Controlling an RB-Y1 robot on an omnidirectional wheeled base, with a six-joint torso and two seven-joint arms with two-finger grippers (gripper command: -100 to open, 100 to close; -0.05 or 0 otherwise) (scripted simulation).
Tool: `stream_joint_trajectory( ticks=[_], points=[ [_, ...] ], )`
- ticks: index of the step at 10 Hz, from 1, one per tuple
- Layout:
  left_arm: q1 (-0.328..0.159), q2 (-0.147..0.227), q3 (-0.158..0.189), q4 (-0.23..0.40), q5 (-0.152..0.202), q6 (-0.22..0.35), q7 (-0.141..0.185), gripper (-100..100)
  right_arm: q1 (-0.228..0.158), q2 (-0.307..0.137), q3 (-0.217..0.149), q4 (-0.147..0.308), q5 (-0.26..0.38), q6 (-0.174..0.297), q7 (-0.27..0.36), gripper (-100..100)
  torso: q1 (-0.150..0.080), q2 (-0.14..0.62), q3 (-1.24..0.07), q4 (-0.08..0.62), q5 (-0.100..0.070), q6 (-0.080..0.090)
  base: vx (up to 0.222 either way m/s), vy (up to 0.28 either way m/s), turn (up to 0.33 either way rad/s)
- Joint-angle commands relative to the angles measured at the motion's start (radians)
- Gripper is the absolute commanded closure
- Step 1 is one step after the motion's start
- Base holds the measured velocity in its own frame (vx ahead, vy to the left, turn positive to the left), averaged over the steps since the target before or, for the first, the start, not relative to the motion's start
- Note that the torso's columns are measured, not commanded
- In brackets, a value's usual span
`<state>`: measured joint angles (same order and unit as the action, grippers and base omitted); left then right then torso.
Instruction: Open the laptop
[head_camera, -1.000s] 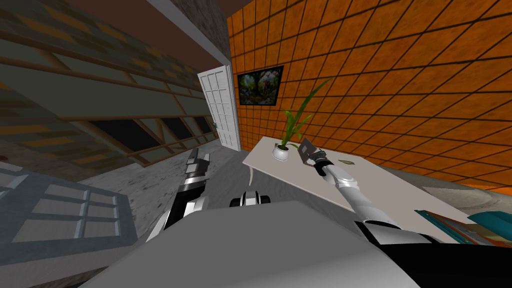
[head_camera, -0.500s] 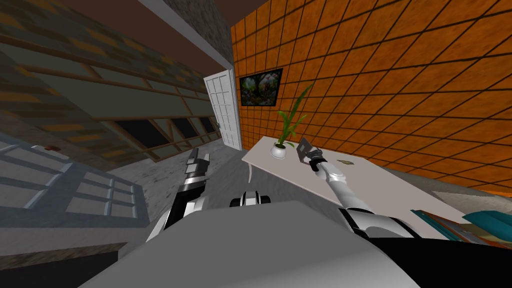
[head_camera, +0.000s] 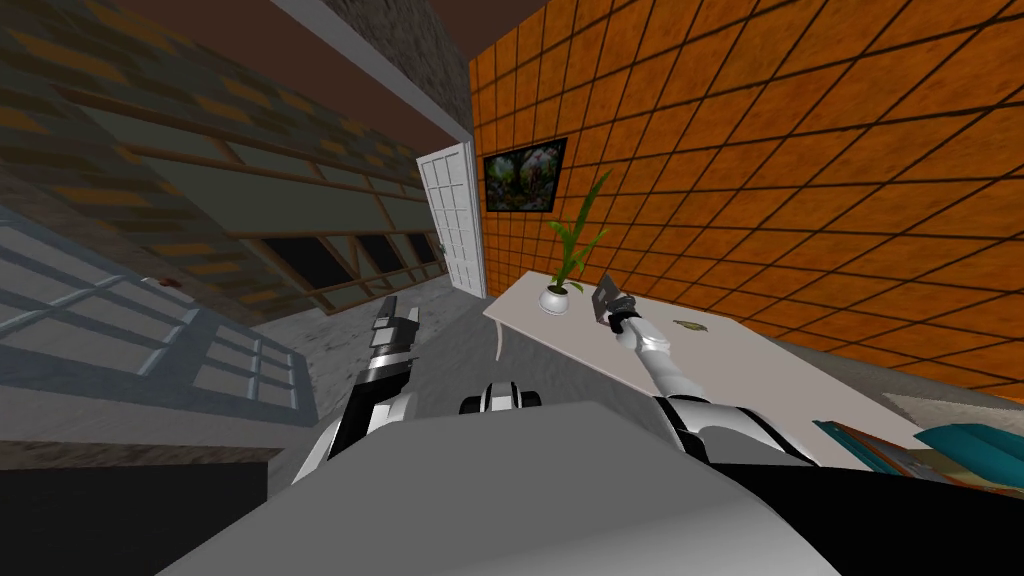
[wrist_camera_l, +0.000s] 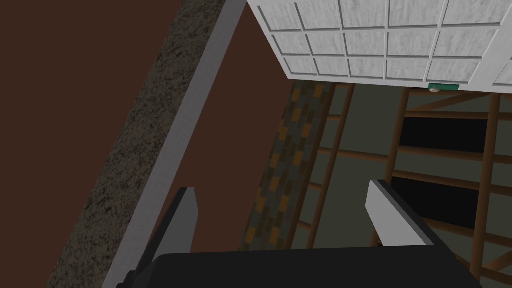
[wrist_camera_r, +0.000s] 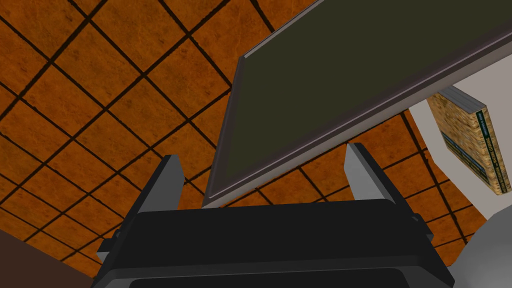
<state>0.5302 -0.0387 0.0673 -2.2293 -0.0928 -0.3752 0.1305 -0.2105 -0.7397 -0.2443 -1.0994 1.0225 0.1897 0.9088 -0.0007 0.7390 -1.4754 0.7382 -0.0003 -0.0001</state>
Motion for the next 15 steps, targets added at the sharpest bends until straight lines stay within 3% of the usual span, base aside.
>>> stream_joint_trajectory(
  ticks=[1,2,3,4,5,6,7,8,9,10,11,12,15],
  points=[
    [0.000,0.000,0.000,0.000,0.000,0.000,0.000,0,-0.071,0.039,0.004,0.059,-0.002,0.030,0.071,-100,0.001,-0.001,0.000,0.000,0.001,0.001,-0.105,-0.076,0.094],
    [0.000,0.000,0.000,0.000,0.000,0.000,0.000,0,-0.098,0.039,0.004,0.059,-0.002,0.030,0.074,-100,0.000,-0.001,0.000,0.000,0.000,0.001,-0.107,-0.062,0.062],
    [0.000,0.000,0.000,0.000,0.000,0.000,0.000,0,-0.098,0.039,0.004,0.059,-0.002,0.030,0.074,-100,0.001,-0.001,-0.001,0.000,0.000,0.000,-0.046,-0.026,-0.002],
    [0.000,0.000,0.000,0.000,0.000,0.000,0.000,0,-0.151,0.060,0.012,0.093,-0.014,0.054,0.114,-100,0.003,-0.003,-0.002,-0.001,0.001,0.001,-0.070,-0.046,0.082],
    [0.000,0.000,0.000,0.000,0.000,0.000,0.000,0,-0.152,0.060,0.012,0.093,-0.014,0.054,0.120,-100,0.001,-0.002,-0.002,-0.001,0.001,-0.001,-0.080,-0.056,0.061],
    [0.000,0.000,0.000,0.000,0.000,0.000,0.000,0,-0.199,0.081,0.021,0.127,-0.026,0.077,0.154,-100,0.000,-0.002,-0.001,0.000,0.000,-0.001,-0.114,-0.071,0.101],
    [0.000,0.000,0.000,0.000,0.000,0.000,0.000,0,-0.205,0.081,0.021,0.127,-0.026,0.077,0.166,-100,0.000,-0.001,-0.001,-0.001,-0.001,-0.002,-0.098,-0.071,0.069],
    [0.000,0.000,0.000,0.000,0.000,0.000,0.000,0,-0.245,0.102,0.030,0.161,-0.037,0.101,0.196,-100,0.000,-0.002,-0.001,-0.001,-0.001,-0.001,-0.110,-0.074,0.100],
    [0.000,0.000,0.000,0.000,0.000,0.000,0.000,0,-0.258,0.102,0.030,0.161,-0.037,0.101,0.212,-100,0.000,-0.002,-0.001,-0.001,0.000,-0.001,-0.094,-0.059,0.055],
    [0.000,0.000,0.000,0.000,0.000,0.000,0.000,0,-0.248,0.095,0.028,0.158,-0.037,0.096,0.198,-100,0.002,-0.003,-0.002,-0.001,0.000,0.000,-0.035,-0.021,0.006],
    [0.000,0.000,0.000,0.000,0.000,0.000,0.000,0,-0.205,0.081,0.021,0.127,-0.026,0.077,0.166,100,0.003,-0.005,-0.003,-0.001,0.001,0.000,0.051,0.051,-0.120],
    [0.001,0.000,0.000,0.000,0.000,0.000,0.000,0,-0.205,0.081,0.021,0.127,-0.026,0.077,0.166,100,0.005,-0.006,-0.004,-0.001,0.003,0.003,0.100,0.078,-0.098],
    [0.001,0.000,0.000,0.000,0.000,0.000,0.000,0,-0.108,0.039,0.004,0.059,-0.002,0.030,0.085,100,0.004,-0.001,-0.001,0.000,0.003,-0.001,0.129,0.070,-0.073]
  ],
)
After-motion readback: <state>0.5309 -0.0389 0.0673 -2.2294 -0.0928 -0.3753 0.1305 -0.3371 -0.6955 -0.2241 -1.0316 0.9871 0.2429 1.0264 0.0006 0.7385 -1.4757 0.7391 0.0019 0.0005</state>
